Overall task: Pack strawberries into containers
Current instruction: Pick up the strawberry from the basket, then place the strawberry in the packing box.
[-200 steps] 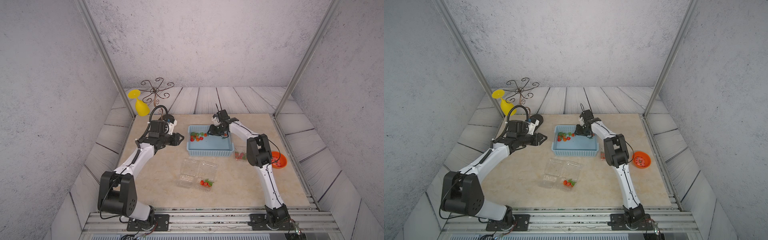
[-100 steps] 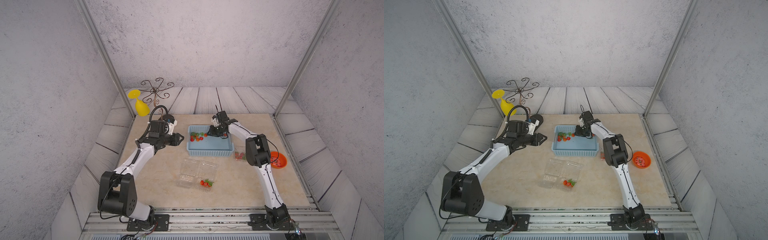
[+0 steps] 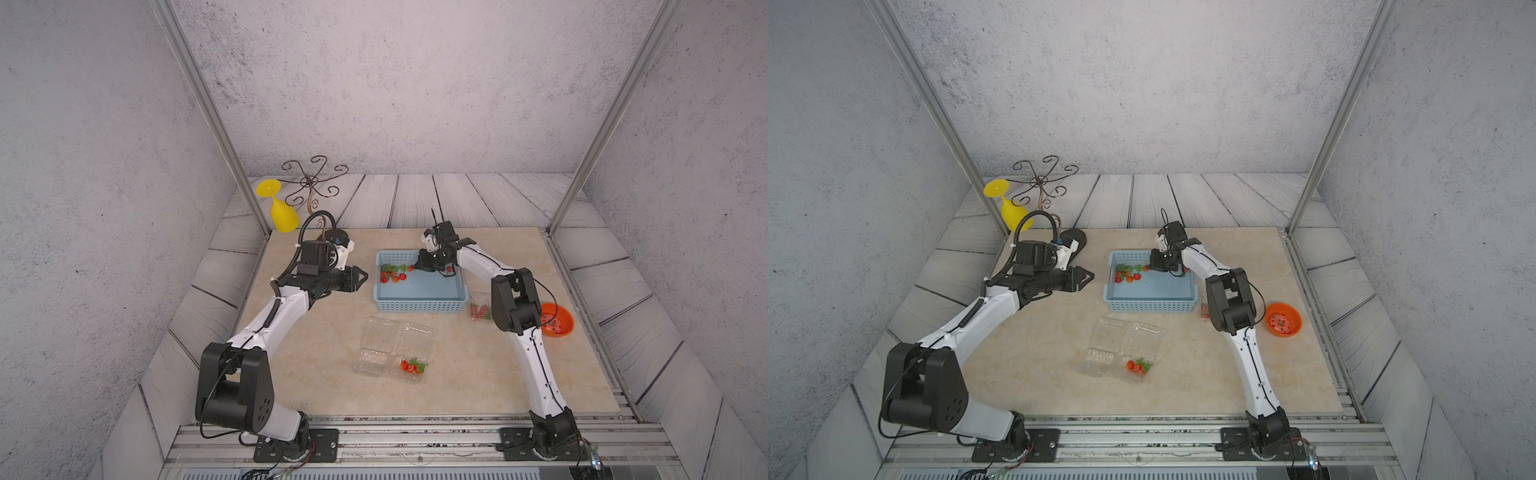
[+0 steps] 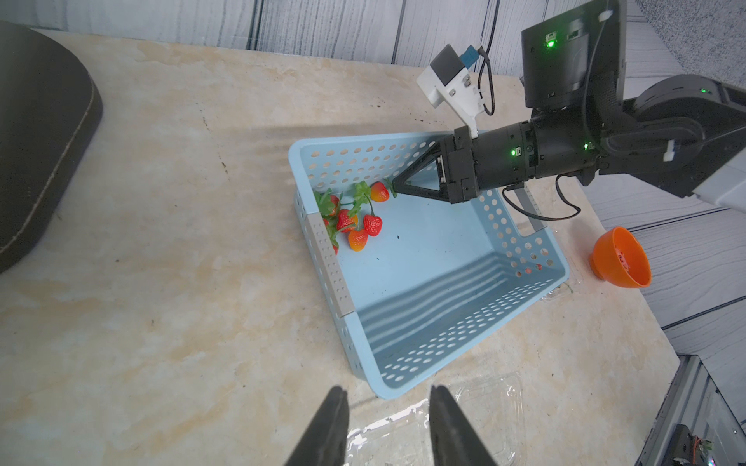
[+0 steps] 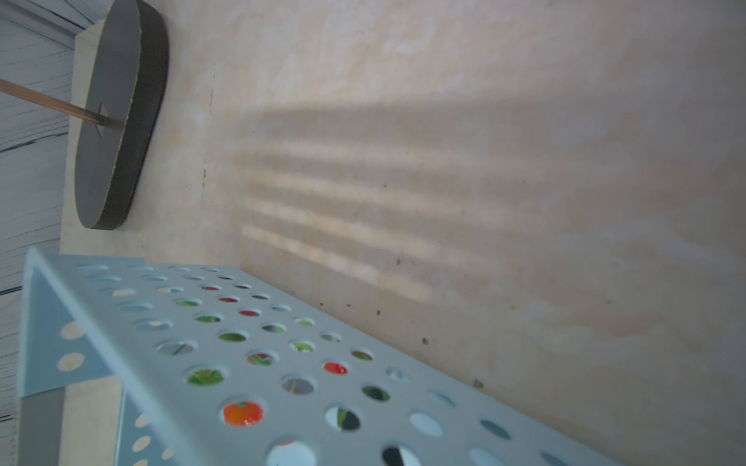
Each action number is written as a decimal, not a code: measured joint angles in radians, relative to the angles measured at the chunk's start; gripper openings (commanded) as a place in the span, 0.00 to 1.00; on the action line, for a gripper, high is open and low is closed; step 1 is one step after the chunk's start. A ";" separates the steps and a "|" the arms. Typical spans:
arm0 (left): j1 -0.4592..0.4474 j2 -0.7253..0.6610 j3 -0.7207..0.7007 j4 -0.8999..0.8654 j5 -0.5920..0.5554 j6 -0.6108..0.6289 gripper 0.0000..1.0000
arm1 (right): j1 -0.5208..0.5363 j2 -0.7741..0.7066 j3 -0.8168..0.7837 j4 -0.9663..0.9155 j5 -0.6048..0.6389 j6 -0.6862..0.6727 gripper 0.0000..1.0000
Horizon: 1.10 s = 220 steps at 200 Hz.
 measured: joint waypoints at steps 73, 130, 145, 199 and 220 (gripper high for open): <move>0.000 0.000 0.000 0.000 -0.001 0.000 0.37 | 0.004 -0.178 -0.214 0.009 -0.008 -0.065 0.00; 0.000 0.000 0.001 -0.001 -0.003 0.000 0.37 | 0.043 -0.443 -0.412 0.010 -0.006 -0.124 0.00; 0.000 0.000 0.001 -0.001 -0.009 0.000 0.37 | 0.072 -0.524 -0.499 0.009 -0.008 -0.142 0.00; 0.000 0.000 0.002 0.000 -0.012 0.000 0.37 | 0.264 -0.807 -0.813 -0.093 -0.015 -0.196 0.00; 0.000 0.000 0.002 0.000 -0.012 -0.001 0.37 | 0.353 -0.863 -0.900 -0.132 -0.026 -0.201 0.00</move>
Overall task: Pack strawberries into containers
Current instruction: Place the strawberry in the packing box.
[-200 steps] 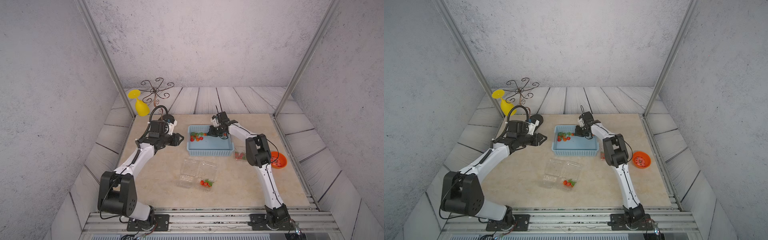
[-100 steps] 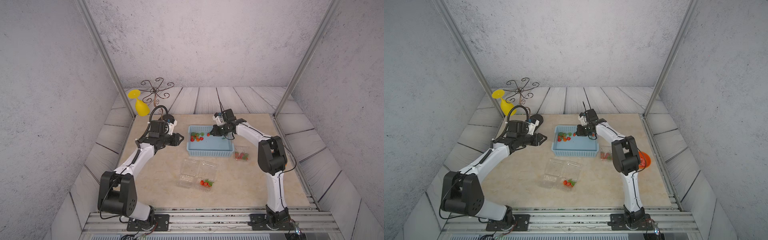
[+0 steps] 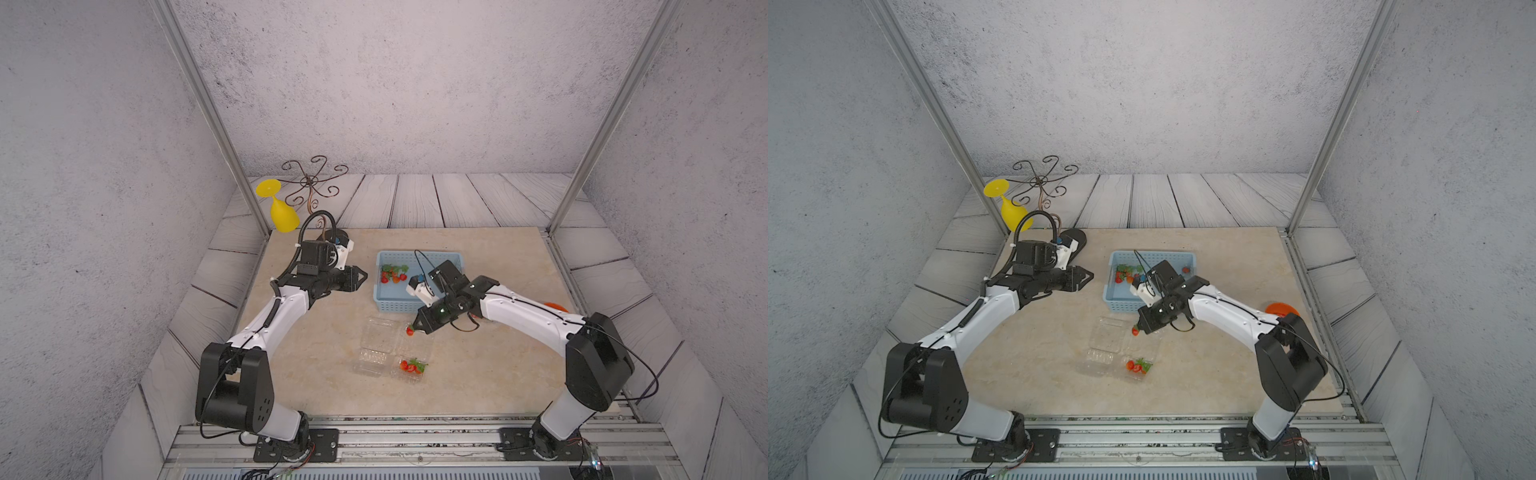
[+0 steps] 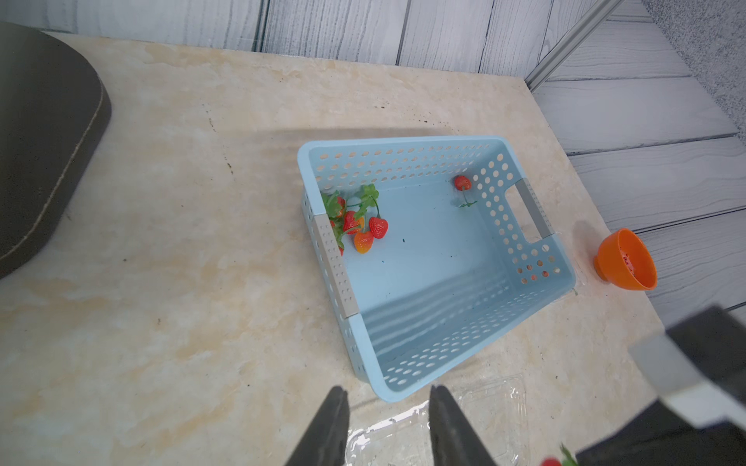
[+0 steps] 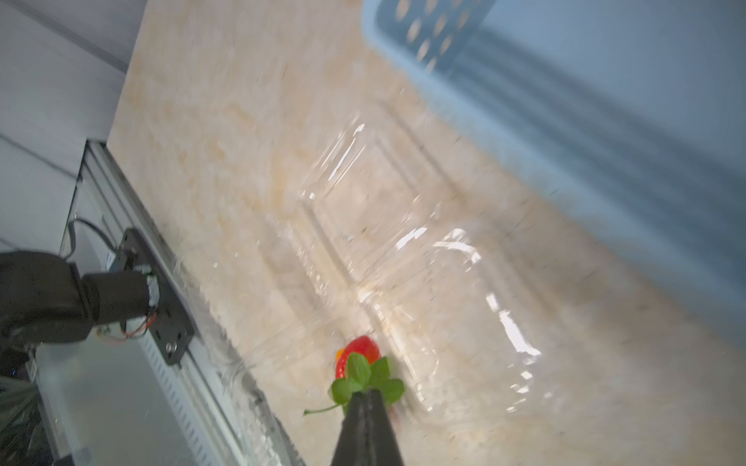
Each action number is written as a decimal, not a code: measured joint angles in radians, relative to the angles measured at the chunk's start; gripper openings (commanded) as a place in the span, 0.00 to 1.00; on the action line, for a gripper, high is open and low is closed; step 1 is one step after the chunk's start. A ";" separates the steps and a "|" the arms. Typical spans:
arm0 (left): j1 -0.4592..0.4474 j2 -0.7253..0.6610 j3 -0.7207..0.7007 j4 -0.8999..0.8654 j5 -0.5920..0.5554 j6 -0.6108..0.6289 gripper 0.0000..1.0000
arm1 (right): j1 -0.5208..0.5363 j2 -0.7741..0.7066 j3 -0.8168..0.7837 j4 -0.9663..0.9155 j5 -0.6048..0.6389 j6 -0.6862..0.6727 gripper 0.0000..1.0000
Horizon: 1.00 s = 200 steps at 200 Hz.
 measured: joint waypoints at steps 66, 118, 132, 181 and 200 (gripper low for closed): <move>0.000 -0.003 0.000 0.000 0.000 0.000 0.37 | 0.093 -0.023 -0.090 -0.033 -0.008 0.005 0.00; 0.000 -0.020 0.000 0.000 -0.001 0.000 0.37 | 0.123 0.049 -0.063 -0.032 0.014 -0.018 0.18; 0.000 -0.020 0.000 0.000 -0.001 0.000 0.37 | 0.127 0.055 -0.055 -0.035 0.018 -0.026 0.28; 0.000 -0.020 0.000 0.000 -0.001 0.000 0.37 | 0.128 0.055 0.027 -0.070 0.056 -0.063 0.41; 0.000 -0.020 0.000 0.000 -0.001 0.000 0.37 | 0.116 0.055 0.089 -0.090 0.075 -0.080 0.41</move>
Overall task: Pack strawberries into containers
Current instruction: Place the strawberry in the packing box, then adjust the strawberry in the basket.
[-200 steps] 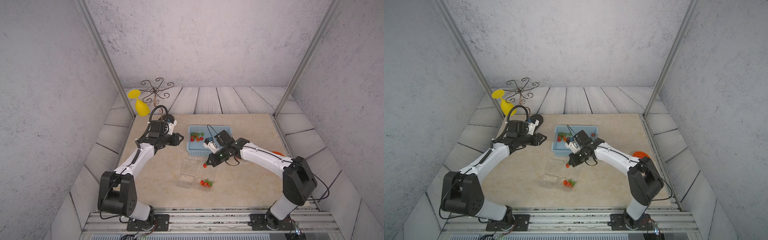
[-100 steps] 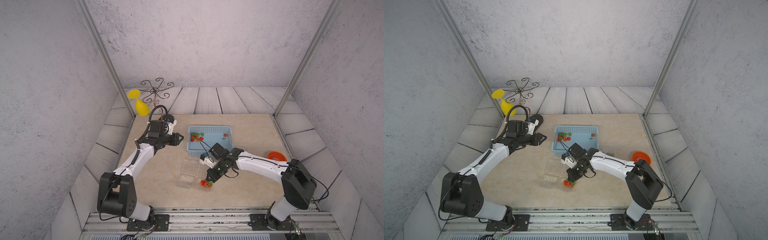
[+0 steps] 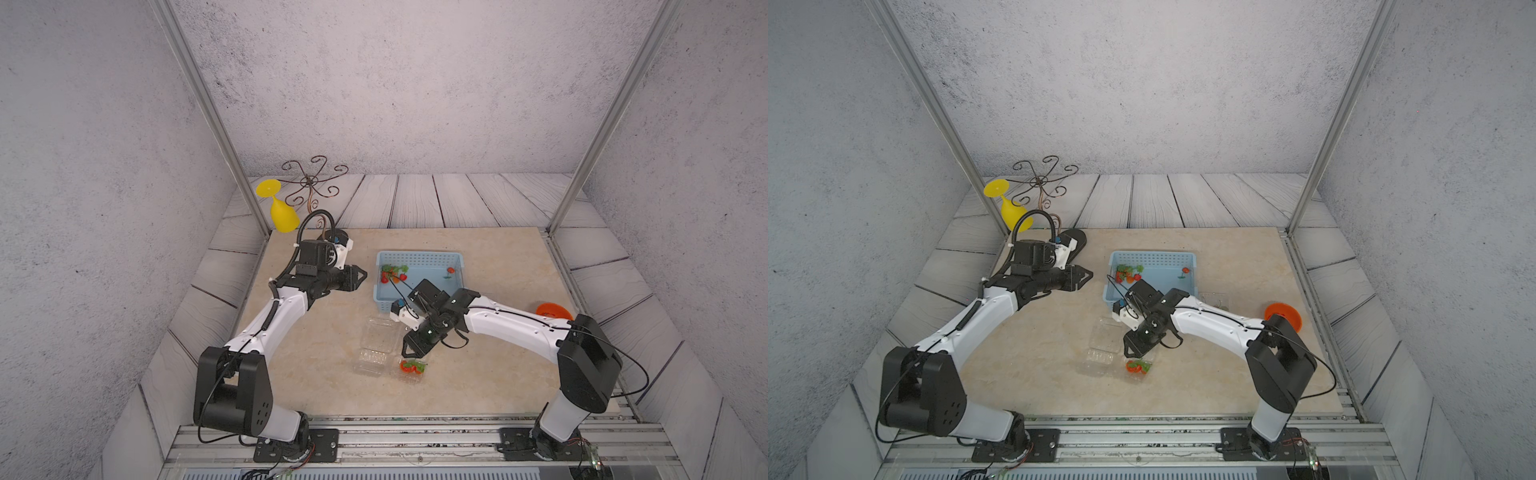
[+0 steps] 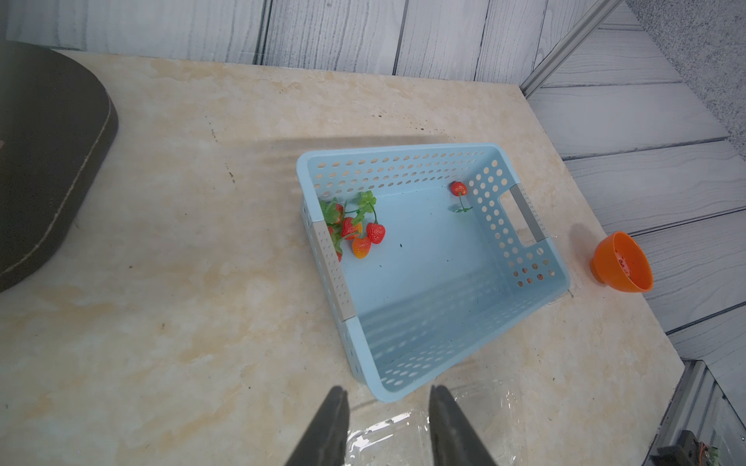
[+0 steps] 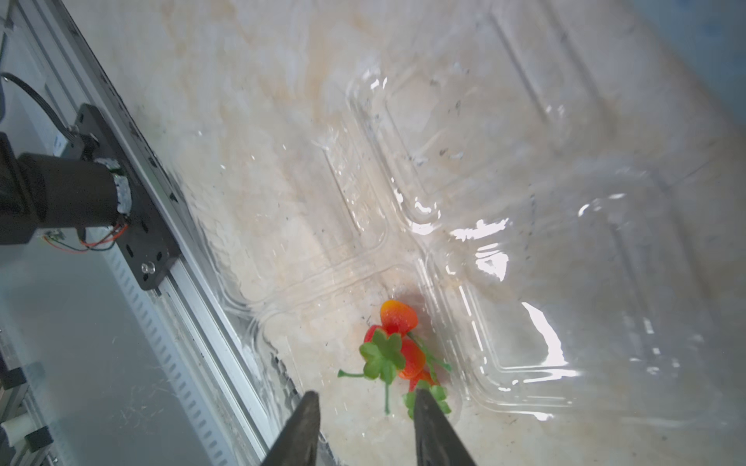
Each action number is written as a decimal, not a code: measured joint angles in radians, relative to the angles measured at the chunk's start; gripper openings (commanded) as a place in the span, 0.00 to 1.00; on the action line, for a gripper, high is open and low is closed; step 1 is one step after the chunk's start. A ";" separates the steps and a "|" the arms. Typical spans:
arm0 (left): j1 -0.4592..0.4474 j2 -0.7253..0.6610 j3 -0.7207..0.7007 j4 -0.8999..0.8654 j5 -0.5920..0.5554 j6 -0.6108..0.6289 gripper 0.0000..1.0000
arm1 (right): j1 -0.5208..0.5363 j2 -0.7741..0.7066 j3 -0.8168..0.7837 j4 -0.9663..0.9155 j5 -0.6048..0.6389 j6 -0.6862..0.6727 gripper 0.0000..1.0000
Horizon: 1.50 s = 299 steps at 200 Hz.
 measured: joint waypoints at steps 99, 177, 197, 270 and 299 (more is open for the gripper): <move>0.000 0.000 0.000 0.000 0.000 0.000 0.37 | -0.285 0.397 0.489 0.058 0.139 0.076 0.43; -0.001 0.004 0.000 0.000 0.002 0.000 0.37 | -0.344 0.764 0.921 0.045 0.105 0.094 0.46; -0.001 0.004 0.000 0.000 0.001 0.000 0.37 | -0.341 0.813 0.980 0.050 0.087 0.090 0.46; -0.001 0.021 0.000 0.000 0.001 0.000 0.37 | -0.340 0.868 1.018 0.060 0.040 0.070 0.43; -0.001 0.021 0.000 0.000 0.000 0.000 0.37 | -0.340 0.885 1.042 0.069 0.027 0.066 0.38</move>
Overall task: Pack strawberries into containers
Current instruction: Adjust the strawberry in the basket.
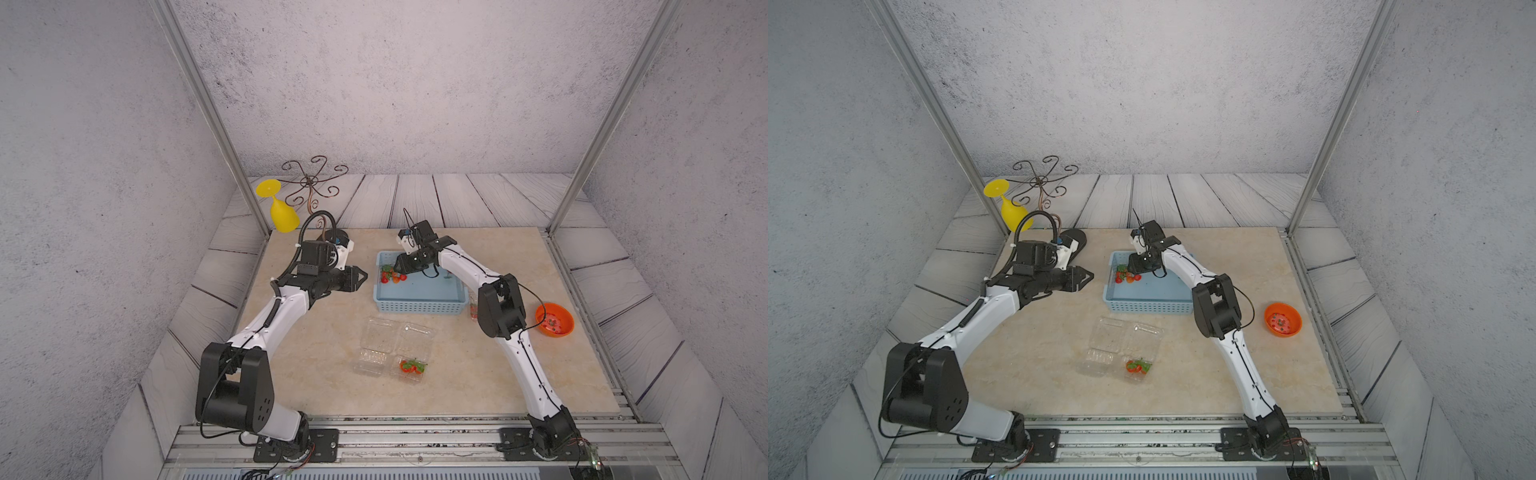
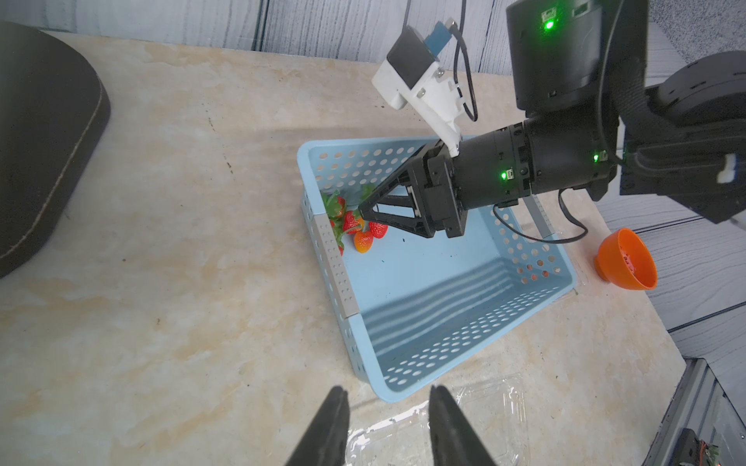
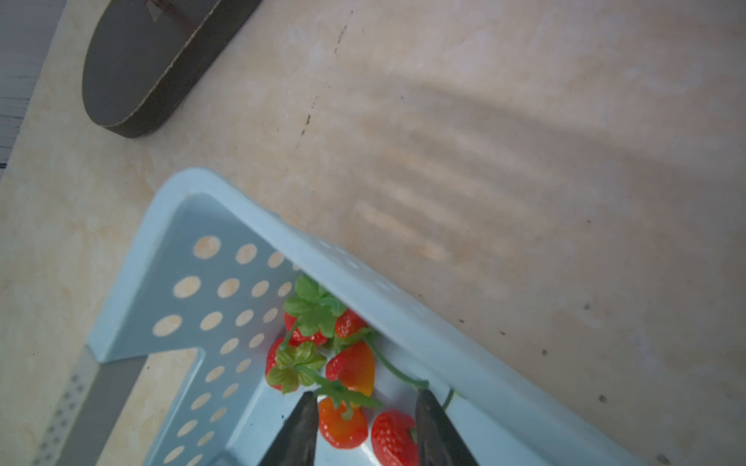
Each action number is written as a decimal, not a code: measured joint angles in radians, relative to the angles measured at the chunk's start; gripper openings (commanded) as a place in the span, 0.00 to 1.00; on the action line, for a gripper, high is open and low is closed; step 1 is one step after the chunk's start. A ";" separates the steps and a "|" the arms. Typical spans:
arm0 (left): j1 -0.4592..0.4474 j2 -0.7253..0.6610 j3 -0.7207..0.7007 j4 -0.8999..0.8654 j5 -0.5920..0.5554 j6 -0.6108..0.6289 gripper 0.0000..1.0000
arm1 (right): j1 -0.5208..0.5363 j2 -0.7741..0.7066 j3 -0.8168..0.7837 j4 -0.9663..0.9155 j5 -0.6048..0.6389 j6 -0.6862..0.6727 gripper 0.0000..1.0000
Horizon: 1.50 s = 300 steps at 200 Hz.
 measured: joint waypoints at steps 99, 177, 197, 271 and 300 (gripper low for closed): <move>0.000 0.000 0.000 0.000 0.000 0.001 0.37 | 0.000 0.032 0.052 0.002 -0.051 0.003 0.20; 0.000 0.000 0.000 0.000 -0.001 0.010 0.37 | 0.000 0.032 0.009 0.016 -0.090 0.005 0.00; 0.000 0.000 0.000 0.000 -0.001 0.011 0.37 | 0.000 0.018 -0.034 0.024 -0.093 0.005 0.00; 0.000 0.000 0.000 0.000 -0.001 0.011 0.37 | 0.000 -0.071 -0.120 0.024 -0.099 -0.026 0.36; 0.000 0.000 0.000 0.000 -0.001 0.011 0.37 | 0.000 -0.071 -0.122 0.014 -0.109 -0.040 0.43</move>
